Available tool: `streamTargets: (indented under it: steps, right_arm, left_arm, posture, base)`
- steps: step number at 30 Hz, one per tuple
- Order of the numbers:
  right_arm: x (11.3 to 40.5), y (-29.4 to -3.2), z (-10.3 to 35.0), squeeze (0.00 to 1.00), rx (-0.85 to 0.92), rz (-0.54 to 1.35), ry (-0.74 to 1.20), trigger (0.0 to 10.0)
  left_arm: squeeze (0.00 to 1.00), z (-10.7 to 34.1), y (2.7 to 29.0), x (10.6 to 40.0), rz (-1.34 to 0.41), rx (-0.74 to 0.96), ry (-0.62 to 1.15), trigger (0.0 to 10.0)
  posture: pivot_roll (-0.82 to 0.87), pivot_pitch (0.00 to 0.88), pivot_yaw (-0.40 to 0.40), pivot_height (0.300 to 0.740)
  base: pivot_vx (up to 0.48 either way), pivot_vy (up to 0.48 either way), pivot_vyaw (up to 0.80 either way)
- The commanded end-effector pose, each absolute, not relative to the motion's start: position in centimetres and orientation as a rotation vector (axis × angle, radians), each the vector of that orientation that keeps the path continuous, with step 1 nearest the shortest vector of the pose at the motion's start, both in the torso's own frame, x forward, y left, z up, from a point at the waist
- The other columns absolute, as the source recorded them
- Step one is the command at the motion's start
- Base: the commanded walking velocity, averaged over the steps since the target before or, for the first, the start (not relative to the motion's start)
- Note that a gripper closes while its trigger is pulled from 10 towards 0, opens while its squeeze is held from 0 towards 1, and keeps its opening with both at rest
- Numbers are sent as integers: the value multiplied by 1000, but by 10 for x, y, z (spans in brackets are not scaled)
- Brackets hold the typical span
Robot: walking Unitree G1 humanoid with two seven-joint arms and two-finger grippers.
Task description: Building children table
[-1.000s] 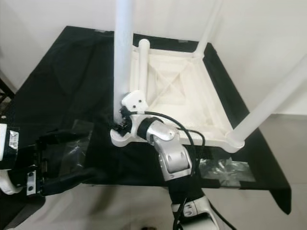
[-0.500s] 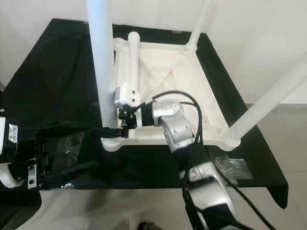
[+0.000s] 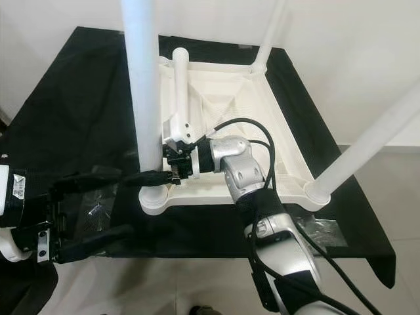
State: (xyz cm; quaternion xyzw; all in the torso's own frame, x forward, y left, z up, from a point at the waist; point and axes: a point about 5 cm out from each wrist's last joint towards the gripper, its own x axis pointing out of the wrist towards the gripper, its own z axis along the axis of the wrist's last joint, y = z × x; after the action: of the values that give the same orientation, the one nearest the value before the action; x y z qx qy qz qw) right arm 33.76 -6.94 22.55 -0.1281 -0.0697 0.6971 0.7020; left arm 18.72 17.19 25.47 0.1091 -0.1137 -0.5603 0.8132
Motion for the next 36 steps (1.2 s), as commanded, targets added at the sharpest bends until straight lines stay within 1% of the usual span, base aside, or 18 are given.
streamTargets:
  steps: [1, 4, 6, 7, 8, 12, 18, 19, 20, 22, 23, 24, 28, 31, 33, 34, 35, 36]
  right_arm:
    - [338, -75, 203, 0, -320, 1460, -61, 0]
    - [338, -85, 184, 0, -273, 1070, -27, 0]
    - [325, -99, 160, 0, -120, 538, 83, 0]
    - [325, -99, 160, 0, -120, 538, 83, 0]
    - [320, -106, 153, 0, -88, 406, 121, 0]
    - [302, -93, 153, 0, -188, 553, 69, 0]
    - [303, -83, 161, 0, -188, 577, 62, 0]
    - [304, -81, 165, 0, -187, 550, 64, 7725]
    - [305, -79, 168, 0, -186, 530, 66, 10000]
    - [307, -77, 173, 0, -178, 539, 51, 10000]
    - [308, -72, 180, 1000, -154, 604, 30, 10000]
    - [308, -72, 180, 1000, -154, 604, 30, 10000]
    - [320, -63, 213, 1000, -94, 880, -122, 10000]
    - [316, -61, 229, 1000, -128, 1187, -180, 10000]
    - [316, -61, 229, 1000, -128, 1187, -180, 10000]
    - [311, -61, 230, 82, -164, 1330, -193, 10000]
    - [311, -61, 230, 82, -164, 1330, -193, 10000]
    - [310, -62, 228, 0, -195, 1427, -165, 10000]
  left_arm:
    - [0, 255, 173, 186, -1210, 251, -228, 10000]
    - [0, 255, 174, 186, -1214, 256, -224, 10000]
    - [0, 255, 176, 185, -1212, 251, -220, 10000]
    - [0, 255, 176, 185, -1212, 251, -220, 10000]
    - [0, 256, 177, 185, -1212, 250, -220, 10000]
    - [0, 254, 175, 186, -1223, 250, -217, 10000]
    - [0, 257, 176, 188, -1219, 257, -228, 10000]
    - [0, 256, 176, 188, -1219, 257, -226, 10000]
    - [0, 255, 176, 188, -1219, 257, -224, 10000]
    - [0, 255, 175, 187, -1220, 256, -223, 10000]
    - [0, 255, 175, 187, -1220, 256, -223, 10000]
    - [0, 255, 175, 187, -1220, 256, -223, 10000]
    - [0, 256, 173, 189, -1217, 257, -232, 10000]
    - [0, 256, 172, 189, -1218, 257, -236, 10000]
    - [0, 256, 172, 189, -1218, 257, -236, 10000]
    - [0, 256, 172, 189, -1218, 258, -238, 10000]
    - [0, 256, 172, 189, -1218, 258, -238, 10000]
    - [0, 256, 171, 189, -1218, 258, -240, 10000]
  posture:
    - [106, 183, -106, 740]
    - [103, 191, -113, 740]
    - [96, 196, -107, 740]
    - [96, 196, -107, 740]
    - [93, 198, -103, 740]
    - [87, 191, -99, 740]
    - [95, 182, -104, 740]
    - [99, 178, -105, 740]
    - [99, 178, -105, 740]
    - [99, 175, -104, 740]
    - [101, 172, -108, 740]
    - [101, 172, -108, 740]
    - [104, 164, -113, 740]
    - [105, 159, -108, 740]
    - [105, 159, -108, 740]
    - [107, 159, -105, 740]
    - [107, 159, -105, 740]
    - [110, 159, -106, 740]
  base:
    - [0, 0, 0]
    - [0, 0, 0]
    - [0, 0, 0]
    - [0, 0, 0]
    - [0, 0, 0]
    - [0, 0, 0]
    - [0, 0, 0]
    - [0, 0, 0]
    - [0, 0, 0]
    - [0, 0, 0]
    - [0, 0, 0]
    - [0, 0, 0]
    - [0, 0, 0]
    - [0, 0, 0]
    - [0, 0, 0]
    - [0, 0, 0]
    - [0, 0, 0]
    - [0, 0, 0]
